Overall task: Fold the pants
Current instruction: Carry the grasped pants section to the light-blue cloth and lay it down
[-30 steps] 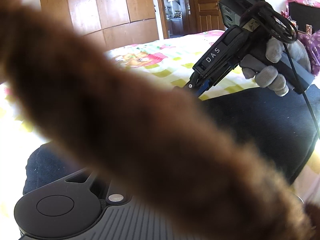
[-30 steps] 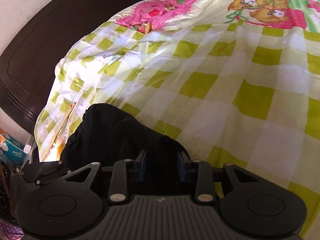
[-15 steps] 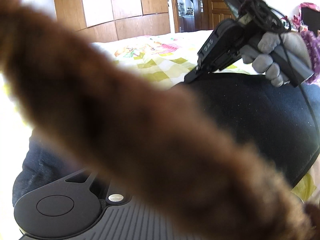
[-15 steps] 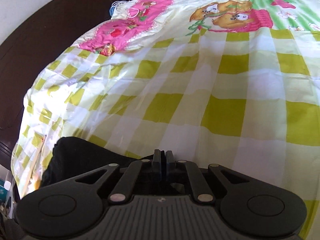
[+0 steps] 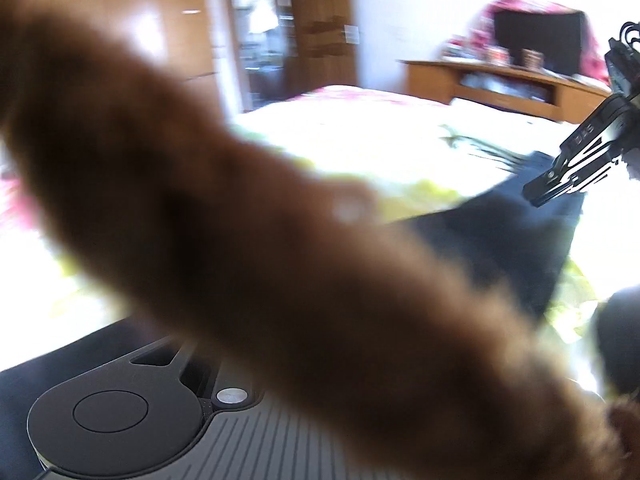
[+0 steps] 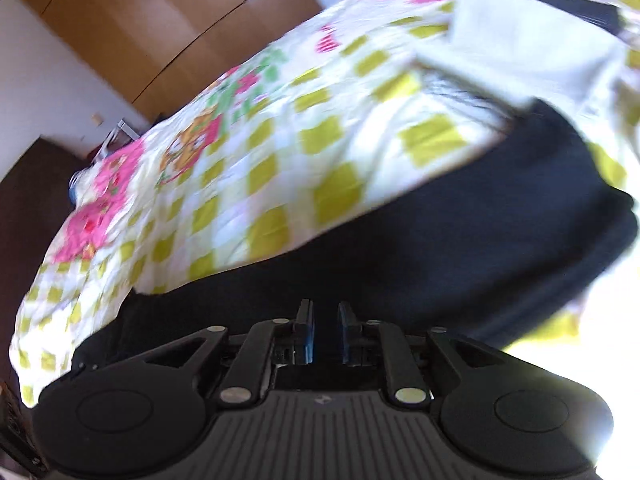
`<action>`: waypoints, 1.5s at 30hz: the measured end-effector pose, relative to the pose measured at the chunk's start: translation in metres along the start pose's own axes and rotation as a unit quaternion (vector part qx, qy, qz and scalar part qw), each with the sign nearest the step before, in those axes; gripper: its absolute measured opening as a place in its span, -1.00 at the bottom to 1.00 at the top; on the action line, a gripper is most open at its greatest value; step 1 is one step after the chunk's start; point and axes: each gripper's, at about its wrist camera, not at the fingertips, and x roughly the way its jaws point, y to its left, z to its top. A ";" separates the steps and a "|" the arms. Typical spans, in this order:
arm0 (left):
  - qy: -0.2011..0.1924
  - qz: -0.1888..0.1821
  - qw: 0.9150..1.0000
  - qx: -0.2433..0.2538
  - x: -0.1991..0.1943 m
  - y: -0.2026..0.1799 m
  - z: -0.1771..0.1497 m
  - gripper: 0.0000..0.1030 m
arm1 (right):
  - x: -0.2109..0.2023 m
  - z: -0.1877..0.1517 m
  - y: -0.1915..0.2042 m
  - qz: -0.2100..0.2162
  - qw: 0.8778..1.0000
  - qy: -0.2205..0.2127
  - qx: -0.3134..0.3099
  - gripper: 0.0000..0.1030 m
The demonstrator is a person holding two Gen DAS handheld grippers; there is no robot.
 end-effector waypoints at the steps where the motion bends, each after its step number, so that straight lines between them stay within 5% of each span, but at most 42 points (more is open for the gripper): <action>1: 0.004 -0.012 1.000 0.014 0.010 -0.016 0.006 -0.51 | -0.012 0.000 -0.021 -0.012 1.000 -0.013 0.017 -0.28; 7: 0.055 -0.077 0.994 0.061 0.057 -0.084 0.007 -0.51 | -0.016 0.009 -0.089 -0.003 0.992 -0.057 0.115 -0.20; 18: 0.054 -0.118 0.986 0.106 0.054 -0.132 0.029 -0.49 | 0.003 0.011 -0.115 0.044 0.983 -0.054 0.171 -0.19; 24: 0.053 -0.120 0.982 0.135 0.070 -0.158 0.029 -0.42 | 0.016 0.015 -0.113 0.052 0.983 -0.053 0.165 -0.19; 27: 0.049 -0.103 0.982 0.150 0.076 -0.166 0.031 -0.41 | 0.012 0.015 -0.113 0.050 0.984 -0.056 0.162 -0.46; 30: 0.049 -0.090 0.982 0.158 0.081 -0.172 0.035 -0.42 | 0.007 0.013 -0.113 0.062 0.983 -0.054 0.165 -0.48; 36: 0.045 -0.074 0.986 0.140 0.086 -0.170 0.045 -0.77 | 0.001 0.002 -0.098 0.090 0.985 -0.027 0.141 -0.41; 40: 0.035 -0.081 0.989 0.118 0.081 -0.165 0.055 -0.81 | 0.009 -0.001 -0.092 0.109 0.984 -0.019 0.142 0.04; 45: 0.036 -0.091 0.988 0.118 0.080 -0.169 0.055 -0.82 | 0.027 0.005 -0.097 0.095 0.980 -0.029 0.171 0.04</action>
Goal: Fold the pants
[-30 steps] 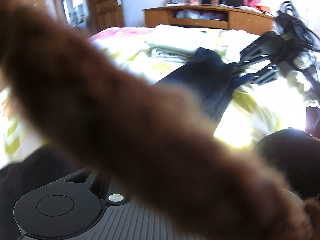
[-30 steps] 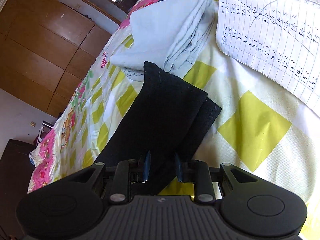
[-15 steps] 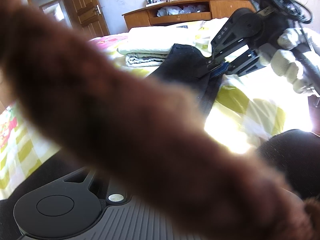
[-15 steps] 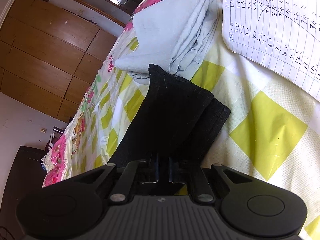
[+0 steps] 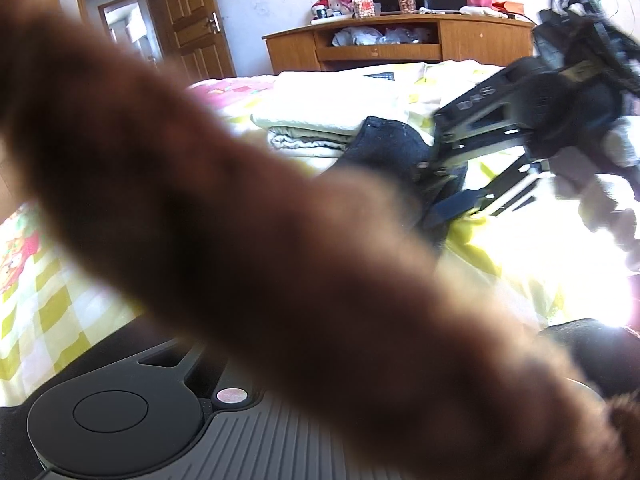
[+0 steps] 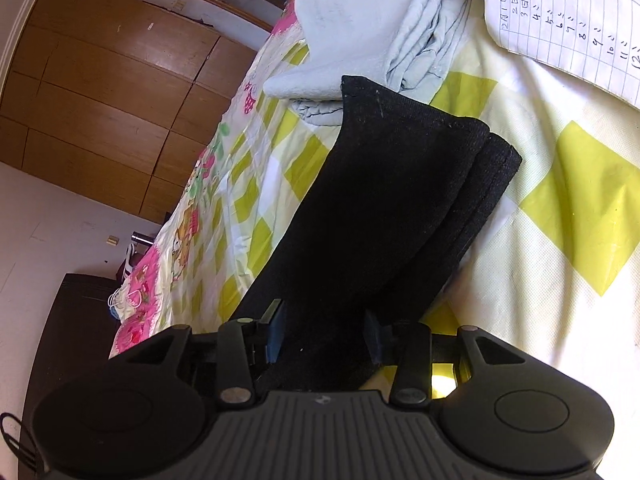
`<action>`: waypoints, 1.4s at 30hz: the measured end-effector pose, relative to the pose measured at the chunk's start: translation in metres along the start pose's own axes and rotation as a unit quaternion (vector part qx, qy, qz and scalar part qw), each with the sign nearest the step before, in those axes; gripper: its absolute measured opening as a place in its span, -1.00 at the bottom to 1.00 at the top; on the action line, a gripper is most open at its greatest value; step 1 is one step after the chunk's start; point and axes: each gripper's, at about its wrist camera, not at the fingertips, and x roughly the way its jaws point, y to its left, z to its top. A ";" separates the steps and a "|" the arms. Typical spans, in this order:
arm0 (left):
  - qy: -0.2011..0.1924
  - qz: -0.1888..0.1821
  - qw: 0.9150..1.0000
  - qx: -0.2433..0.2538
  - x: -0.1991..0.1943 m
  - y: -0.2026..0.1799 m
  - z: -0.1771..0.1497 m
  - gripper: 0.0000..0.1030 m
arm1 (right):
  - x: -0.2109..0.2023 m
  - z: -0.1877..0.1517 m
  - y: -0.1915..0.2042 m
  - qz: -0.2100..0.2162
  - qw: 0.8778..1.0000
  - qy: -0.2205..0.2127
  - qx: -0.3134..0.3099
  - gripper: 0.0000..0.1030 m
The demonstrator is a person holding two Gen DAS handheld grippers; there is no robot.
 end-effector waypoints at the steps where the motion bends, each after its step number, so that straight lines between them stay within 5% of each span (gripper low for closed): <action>1: 0.000 -0.001 1.000 0.001 0.000 0.000 0.000 -0.82 | 0.000 0.001 -0.002 -0.006 1.000 -0.006 0.005 -0.10; 2: 0.001 -0.003 1.000 0.000 0.000 0.000 -0.001 -0.82 | -0.002 0.002 -0.002 -0.020 1.000 -0.013 0.011 -0.54; 5: -0.001 -0.012 1.000 -0.004 -0.003 0.001 -0.001 -0.82 | -0.019 0.000 0.001 -0.006 0.999 -0.034 0.005 -0.59; 9: 0.001 -0.034 0.999 0.002 -0.008 -0.004 -0.005 -0.83 | -0.038 -0.012 0.011 -0.007 0.998 -0.053 -0.039 -0.59; 14: 0.033 -0.054 0.998 0.011 0.004 -0.014 -0.021 -0.83 | -0.014 -0.010 -0.007 -0.044 0.999 -0.021 -0.022 -0.57; 20: 0.026 -0.063 0.998 0.009 -0.024 -0.004 -0.032 -0.71 | -0.029 -0.008 -0.002 -0.058 0.997 -0.030 -0.038 -0.48; 26: 0.035 -0.019 0.999 -0.005 -0.053 0.017 -0.052 -0.70 | -0.040 -0.016 -0.001 -0.065 0.997 -0.021 -0.035 -0.29; 33: 0.059 0.020 0.997 0.033 -0.056 0.022 -0.076 -0.62 | -0.035 -0.043 0.042 -0.094 0.986 -0.001 -0.141 -0.27; 37: 0.059 0.006 0.998 0.023 -0.059 0.024 -0.079 -0.76 | -0.025 -0.061 0.063 -0.049 0.984 0.061 -0.158 -0.23; 39: 0.054 0.008 0.998 0.018 -0.057 0.023 -0.081 -0.81 | -0.013 -0.077 0.084 -0.034 0.975 0.096 -0.199 -0.23; 42: 0.045 0.006 0.999 0.010 -0.062 0.025 -0.082 -0.86 | 0.005 -0.109 0.122 -0.029 0.935 0.132 -0.328 -0.23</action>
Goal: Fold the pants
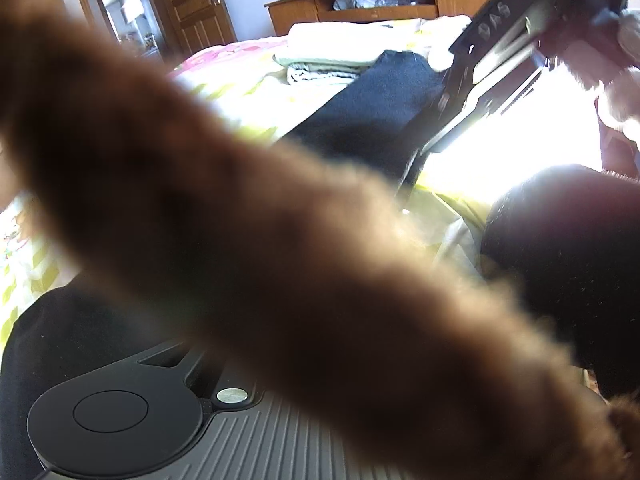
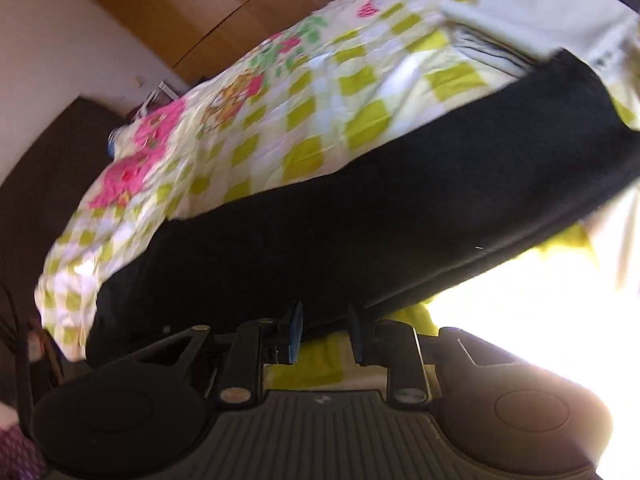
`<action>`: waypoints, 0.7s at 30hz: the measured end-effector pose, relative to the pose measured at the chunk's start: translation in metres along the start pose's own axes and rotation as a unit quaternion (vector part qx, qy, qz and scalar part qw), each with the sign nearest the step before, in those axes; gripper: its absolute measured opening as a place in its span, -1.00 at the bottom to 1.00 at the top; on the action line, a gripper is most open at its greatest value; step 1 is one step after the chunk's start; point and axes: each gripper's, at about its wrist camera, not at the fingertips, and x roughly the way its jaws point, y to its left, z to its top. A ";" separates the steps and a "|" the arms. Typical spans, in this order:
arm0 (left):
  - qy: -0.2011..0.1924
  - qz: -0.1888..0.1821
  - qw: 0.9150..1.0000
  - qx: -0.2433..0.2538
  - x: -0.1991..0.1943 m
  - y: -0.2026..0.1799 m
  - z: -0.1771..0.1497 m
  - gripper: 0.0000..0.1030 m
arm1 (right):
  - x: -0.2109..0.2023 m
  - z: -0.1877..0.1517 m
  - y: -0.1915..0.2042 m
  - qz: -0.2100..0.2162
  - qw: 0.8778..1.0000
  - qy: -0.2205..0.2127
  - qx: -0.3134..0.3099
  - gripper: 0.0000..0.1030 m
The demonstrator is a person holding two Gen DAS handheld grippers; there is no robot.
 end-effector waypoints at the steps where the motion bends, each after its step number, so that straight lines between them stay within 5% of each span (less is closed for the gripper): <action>1: -0.006 -0.004 1.000 -0.006 -0.005 0.003 0.000 -0.86 | 0.010 -0.001 0.020 -0.012 0.998 0.017 -0.067 -0.23; 6: -0.010 0.003 1.000 -0.028 -0.032 0.023 -0.010 -0.74 | 0.050 -0.019 0.085 -0.045 0.947 0.057 -0.312 -0.23; 11: 0.022 0.022 0.999 -0.028 -0.044 0.038 -0.032 -0.69 | 0.078 -0.039 0.111 -0.061 0.895 0.062 -0.437 -0.23; 14: 0.036 0.036 0.998 -0.032 -0.042 0.047 -0.044 -0.69 | 0.086 -0.044 0.117 -0.058 0.877 0.062 -0.473 -0.23; 21: 0.042 0.039 0.998 -0.007 -0.037 0.048 -0.044 -0.69 | 0.095 -0.041 0.127 -0.048 0.858 0.066 -0.507 -0.23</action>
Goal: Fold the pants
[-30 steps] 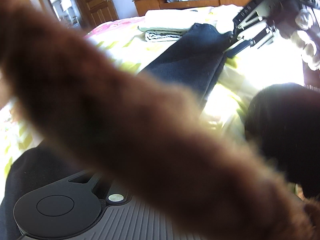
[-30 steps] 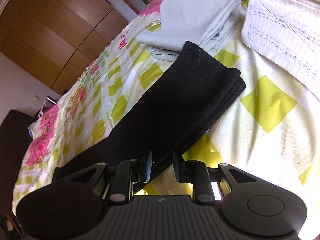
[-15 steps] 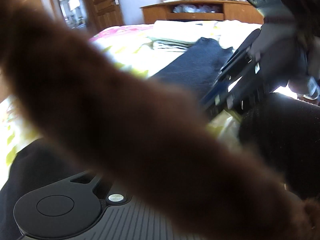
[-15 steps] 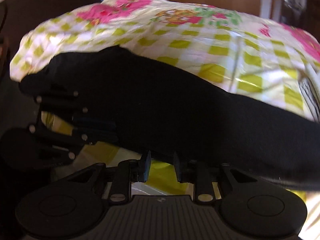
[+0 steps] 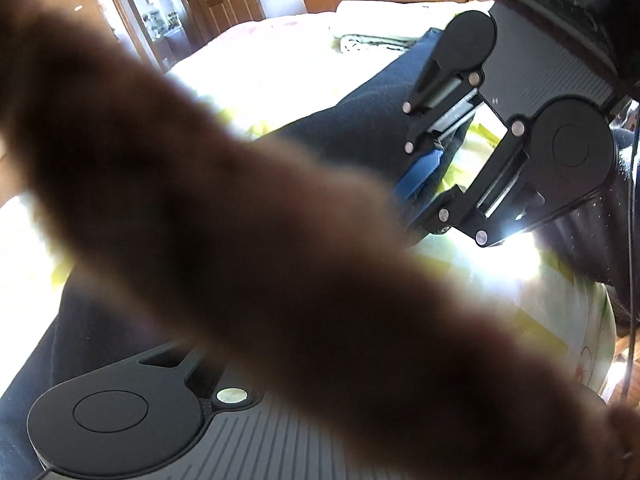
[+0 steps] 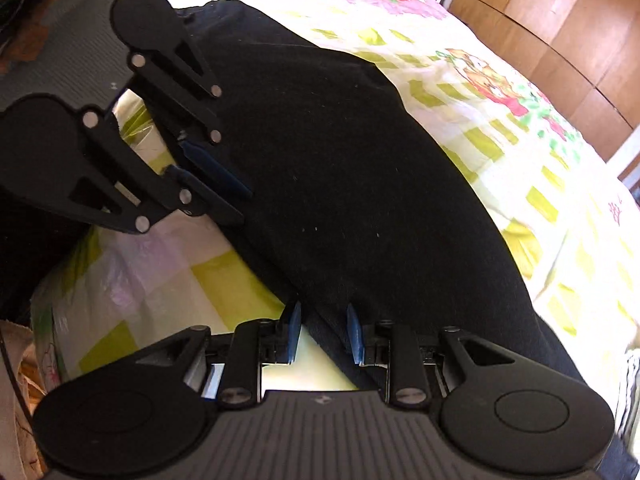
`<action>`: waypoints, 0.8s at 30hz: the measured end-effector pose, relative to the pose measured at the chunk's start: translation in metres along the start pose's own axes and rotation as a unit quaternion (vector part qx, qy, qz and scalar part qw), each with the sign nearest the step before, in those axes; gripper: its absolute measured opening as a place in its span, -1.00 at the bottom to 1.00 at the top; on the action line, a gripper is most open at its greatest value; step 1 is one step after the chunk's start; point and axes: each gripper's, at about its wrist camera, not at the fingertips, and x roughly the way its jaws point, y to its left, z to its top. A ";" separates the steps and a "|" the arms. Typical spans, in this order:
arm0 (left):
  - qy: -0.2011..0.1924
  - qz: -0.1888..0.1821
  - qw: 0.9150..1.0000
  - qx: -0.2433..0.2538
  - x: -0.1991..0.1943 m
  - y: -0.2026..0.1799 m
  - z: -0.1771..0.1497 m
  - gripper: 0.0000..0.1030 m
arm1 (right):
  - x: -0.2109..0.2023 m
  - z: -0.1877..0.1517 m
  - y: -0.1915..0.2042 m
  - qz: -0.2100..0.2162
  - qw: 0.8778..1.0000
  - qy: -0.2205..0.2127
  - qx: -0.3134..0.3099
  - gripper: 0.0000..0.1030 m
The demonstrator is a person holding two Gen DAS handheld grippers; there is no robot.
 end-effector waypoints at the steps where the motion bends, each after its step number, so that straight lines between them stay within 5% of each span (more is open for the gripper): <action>1: -0.002 0.000 1.000 -0.001 -0.001 0.001 0.000 -0.69 | 0.001 0.001 -0.001 -0.001 1.000 -0.002 -0.001 -0.24; 5: -0.010 -0.011 1.000 -0.015 -0.008 0.003 -0.001 -0.69 | 0.002 0.004 -0.004 0.013 0.999 -0.003 0.031 -0.46; 9: -0.020 -0.025 0.999 -0.006 -0.015 0.000 -0.003 -0.39 | -0.009 0.005 -0.014 0.030 0.997 -0.012 0.065 -0.52; 14: -0.015 -0.016 1.000 -0.010 -0.006 0.000 0.000 -0.37 | -0.017 0.006 -0.018 0.042 0.996 -0.013 0.081 -0.63; 24: 0.013 -0.044 0.999 -0.029 0.001 0.007 -0.001 -0.76 | -0.018 -0.005 -0.011 0.076 0.991 0.002 0.114 -0.66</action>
